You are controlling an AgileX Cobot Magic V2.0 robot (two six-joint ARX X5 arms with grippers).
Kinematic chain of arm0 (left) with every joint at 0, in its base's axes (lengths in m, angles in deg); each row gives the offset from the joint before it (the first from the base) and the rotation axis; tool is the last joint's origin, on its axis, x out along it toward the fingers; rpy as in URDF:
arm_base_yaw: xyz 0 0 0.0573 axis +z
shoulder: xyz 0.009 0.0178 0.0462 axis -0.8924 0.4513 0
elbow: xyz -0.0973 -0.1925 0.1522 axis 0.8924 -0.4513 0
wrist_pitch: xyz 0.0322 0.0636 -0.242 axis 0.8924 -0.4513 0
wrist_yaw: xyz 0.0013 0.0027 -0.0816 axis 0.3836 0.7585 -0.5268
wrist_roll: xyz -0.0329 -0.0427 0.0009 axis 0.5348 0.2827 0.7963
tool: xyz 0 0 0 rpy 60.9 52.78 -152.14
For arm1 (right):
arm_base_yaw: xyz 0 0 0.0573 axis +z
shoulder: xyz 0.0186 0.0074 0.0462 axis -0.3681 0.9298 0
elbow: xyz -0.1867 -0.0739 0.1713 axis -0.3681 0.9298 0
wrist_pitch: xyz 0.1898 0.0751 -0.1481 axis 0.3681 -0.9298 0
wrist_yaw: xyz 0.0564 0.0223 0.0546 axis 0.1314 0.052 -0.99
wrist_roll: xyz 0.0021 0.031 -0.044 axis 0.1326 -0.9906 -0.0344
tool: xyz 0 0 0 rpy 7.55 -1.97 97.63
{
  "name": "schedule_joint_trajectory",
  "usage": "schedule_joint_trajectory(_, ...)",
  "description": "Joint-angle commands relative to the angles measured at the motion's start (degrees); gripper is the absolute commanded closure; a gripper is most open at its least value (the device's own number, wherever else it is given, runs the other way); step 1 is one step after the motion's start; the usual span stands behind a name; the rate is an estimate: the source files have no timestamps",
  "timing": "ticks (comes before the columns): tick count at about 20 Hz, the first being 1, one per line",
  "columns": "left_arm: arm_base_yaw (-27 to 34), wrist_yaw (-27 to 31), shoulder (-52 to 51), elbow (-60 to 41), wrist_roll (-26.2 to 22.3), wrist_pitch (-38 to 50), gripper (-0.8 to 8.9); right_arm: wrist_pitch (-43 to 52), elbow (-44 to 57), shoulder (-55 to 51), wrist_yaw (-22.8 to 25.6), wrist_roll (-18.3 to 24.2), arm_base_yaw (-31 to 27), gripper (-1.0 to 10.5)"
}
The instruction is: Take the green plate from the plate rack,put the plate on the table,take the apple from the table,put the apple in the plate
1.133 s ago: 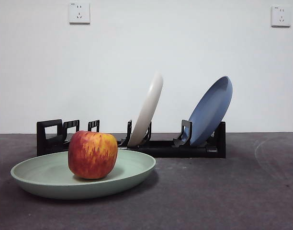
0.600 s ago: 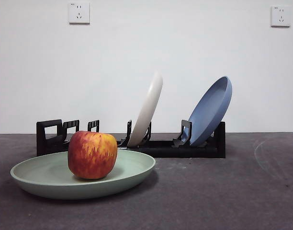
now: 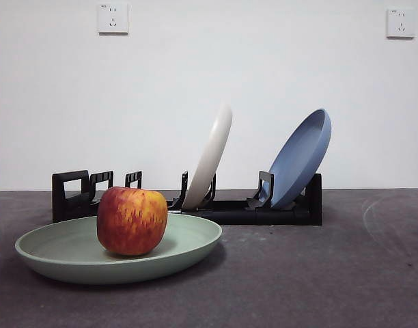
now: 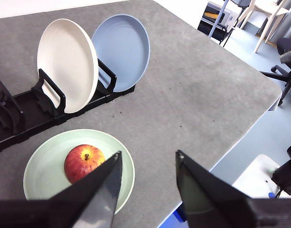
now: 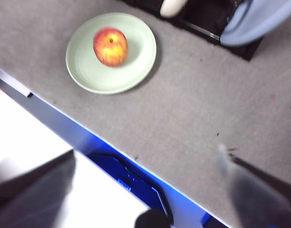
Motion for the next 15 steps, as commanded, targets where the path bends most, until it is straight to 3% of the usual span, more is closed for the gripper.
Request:
schedule_joint_trajectory(1, -0.1, -2.1, 0.4, -0.3, -1.0, -0.2, 8.46, -1.3, 0.6, -0.1, 0.2, -0.4, 0.1, 9.8)
schedule_joint_trajectory(15, -0.1, -2.5, 1.6, -0.3, -1.2, -3.1, 8.17, -1.3, 0.6, 0.1, 2.4, -0.2, 0.2, 9.5)
